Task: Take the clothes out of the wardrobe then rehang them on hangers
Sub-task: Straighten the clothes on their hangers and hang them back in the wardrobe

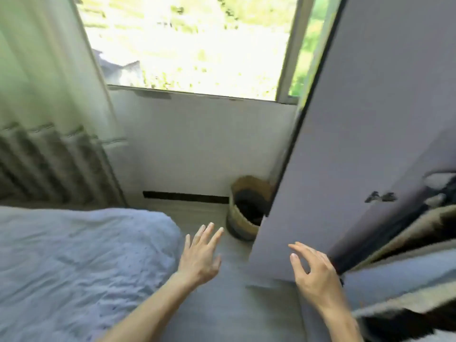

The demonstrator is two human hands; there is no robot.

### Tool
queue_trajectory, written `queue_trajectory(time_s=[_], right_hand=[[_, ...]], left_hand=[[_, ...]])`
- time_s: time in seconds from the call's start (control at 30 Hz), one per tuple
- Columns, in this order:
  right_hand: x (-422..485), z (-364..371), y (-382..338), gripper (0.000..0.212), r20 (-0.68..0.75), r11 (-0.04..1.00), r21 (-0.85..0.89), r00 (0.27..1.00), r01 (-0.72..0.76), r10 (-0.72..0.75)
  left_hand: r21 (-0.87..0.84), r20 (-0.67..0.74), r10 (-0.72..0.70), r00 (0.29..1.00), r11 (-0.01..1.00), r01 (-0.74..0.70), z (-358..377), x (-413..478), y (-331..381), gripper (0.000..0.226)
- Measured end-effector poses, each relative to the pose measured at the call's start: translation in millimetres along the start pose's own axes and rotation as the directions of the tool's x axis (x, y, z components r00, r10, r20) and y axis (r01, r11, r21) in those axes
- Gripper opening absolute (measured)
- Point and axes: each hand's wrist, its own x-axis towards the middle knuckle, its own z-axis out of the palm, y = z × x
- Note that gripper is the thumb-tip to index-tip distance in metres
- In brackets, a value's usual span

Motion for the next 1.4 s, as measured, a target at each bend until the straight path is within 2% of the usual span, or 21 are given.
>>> queue_trajectory(time_s=[0.07, 0.17, 0.27, 0.33, 0.43, 0.6, 0.67, 0.73, 0.87, 1.03, 1.23, 1.4], right_hand=[[-0.5, 50.3, -48.3, 0.025, 0.180, 0.988, -0.004, 0.972, 0.151, -0.148], [-17.5, 119.3, -124.0, 0.024, 0.414, 0.929, 0.020, 0.843, 0.369, -0.343], [-48.9, 176.1, -197.6, 0.024, 0.519, 0.818, 0.138, 0.663, 0.558, -0.540], [-75.8, 205.9, -241.0, 0.026, 0.600, 0.705, 0.203, 0.483, 0.679, -0.638], [-119.1, 240.7, -293.2, 0.028, 0.663, 0.538, 0.314, 0.225, 0.783, -0.714], [-198.8, 272.4, -344.5, 0.033, 0.672, 0.282, 0.508, -0.170, 0.814, -0.721], [-225.5, 279.6, -353.8, 0.036, 0.642, 0.180, 0.581, -0.312, 0.794, -0.700], [-247.3, 283.8, -361.1, 0.037, 0.617, 0.112, 0.636, -0.416, 0.763, -0.667], [-281.1, 290.6, -362.0, 0.038, 0.580, 0.051, 0.708, -0.538, 0.705, -0.612], [-315.5, 305.4, -355.0, 0.040, 0.563, -0.048, 0.724, -0.631, 0.688, -0.534], [-358.3, 338.3, -353.3, 0.042, 0.623, -0.102, 0.704, -0.681, 0.703, -0.385], [-417.1, 387.8, -383.6, 0.046, 0.735, -0.049, 0.639, -0.628, 0.768, -0.257]], left_hand=[[-0.031, -0.001, -0.224, 0.975, 0.974, 0.224, -5.1, -51.2, -75.2, 0.063], [-0.103, -0.009, -0.507, 0.862, 0.858, 0.503, -7.7, -143.8, -167.0, 0.056], [-0.197, -0.003, -0.714, 0.700, 0.687, 0.699, -0.8, -247.9, -226.7, 0.056], [-0.270, -0.001, -0.825, 0.566, 0.545, 0.794, 9.0, -315.5, -246.5, 0.055], [-0.350, -0.001, -0.924, 0.382, 0.358, 0.866, 25.0, -402.9, -248.4, 0.053], [-0.464, 0.011, -0.999, 0.046, 0.036, 0.885, 54.2, -514.3, -209.1, 0.053], [-0.510, 0.022, -0.996, -0.091, -0.089, 0.856, 69.2, -546.2, -186.9, 0.053], [-0.538, 0.052, -0.978, -0.201, -0.197, 0.820, 84.9, -570.0, -162.6, 0.052], [-0.524, 0.154, -0.932, -0.329, -0.360, 0.772, 111.2, -602.3, -119.0, 0.052], [-0.479, 0.185, -0.899, -0.396, -0.434, 0.763, 129.1, -623.9, -94.1, 0.049], [-0.444, 0.266, -0.887, -0.378, -0.461, 0.768, 148.6, -648.1, -112.4, 0.053], [-0.418, 0.392, -0.872, -0.293, -0.453, 0.787, 169.4, -696.3, -178.7, 0.060]])
